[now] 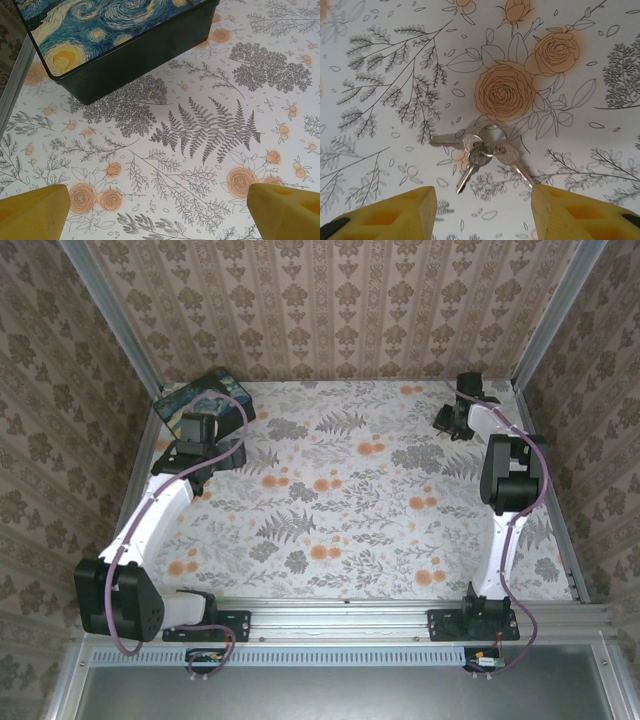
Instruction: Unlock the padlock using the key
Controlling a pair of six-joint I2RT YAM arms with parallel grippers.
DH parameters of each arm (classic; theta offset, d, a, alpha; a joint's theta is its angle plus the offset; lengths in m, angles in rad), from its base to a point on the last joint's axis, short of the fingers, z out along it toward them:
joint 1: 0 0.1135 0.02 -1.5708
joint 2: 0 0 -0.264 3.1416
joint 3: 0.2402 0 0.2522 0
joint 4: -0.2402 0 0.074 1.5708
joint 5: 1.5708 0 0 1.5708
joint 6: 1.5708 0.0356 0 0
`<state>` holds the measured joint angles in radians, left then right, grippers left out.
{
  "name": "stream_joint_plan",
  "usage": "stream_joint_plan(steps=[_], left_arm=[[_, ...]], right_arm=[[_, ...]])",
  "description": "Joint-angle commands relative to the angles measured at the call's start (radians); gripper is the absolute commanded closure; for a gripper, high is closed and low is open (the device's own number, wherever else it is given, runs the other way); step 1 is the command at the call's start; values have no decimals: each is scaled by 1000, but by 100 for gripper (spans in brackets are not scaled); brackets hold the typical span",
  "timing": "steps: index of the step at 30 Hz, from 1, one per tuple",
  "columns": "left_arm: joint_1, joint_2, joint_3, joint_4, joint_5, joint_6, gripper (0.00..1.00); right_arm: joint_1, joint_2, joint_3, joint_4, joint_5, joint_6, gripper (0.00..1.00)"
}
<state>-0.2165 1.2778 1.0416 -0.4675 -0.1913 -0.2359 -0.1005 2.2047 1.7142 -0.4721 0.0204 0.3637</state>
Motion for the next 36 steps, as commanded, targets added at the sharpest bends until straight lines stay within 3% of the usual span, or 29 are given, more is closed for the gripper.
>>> stream_joint_plan(steps=[1,15,26,32,36], left_arm=[[-4,-39,31,-18,-9,7,0],[-4,-63,27,-5,-3,59,0],[-3,-64,24,9,-27,88,0],[-1,-74,14,11,-34,91,0],[-3,-84,20,-4,-37,83,0]], right_arm=[[11,44,68,-58,91,8,49],[15,185,207,-143,114,-46,53],[16,201,196,-185,46,-62,83],[19,140,77,-125,5,-58,98],[46,49,1,-68,56,-79,100]])
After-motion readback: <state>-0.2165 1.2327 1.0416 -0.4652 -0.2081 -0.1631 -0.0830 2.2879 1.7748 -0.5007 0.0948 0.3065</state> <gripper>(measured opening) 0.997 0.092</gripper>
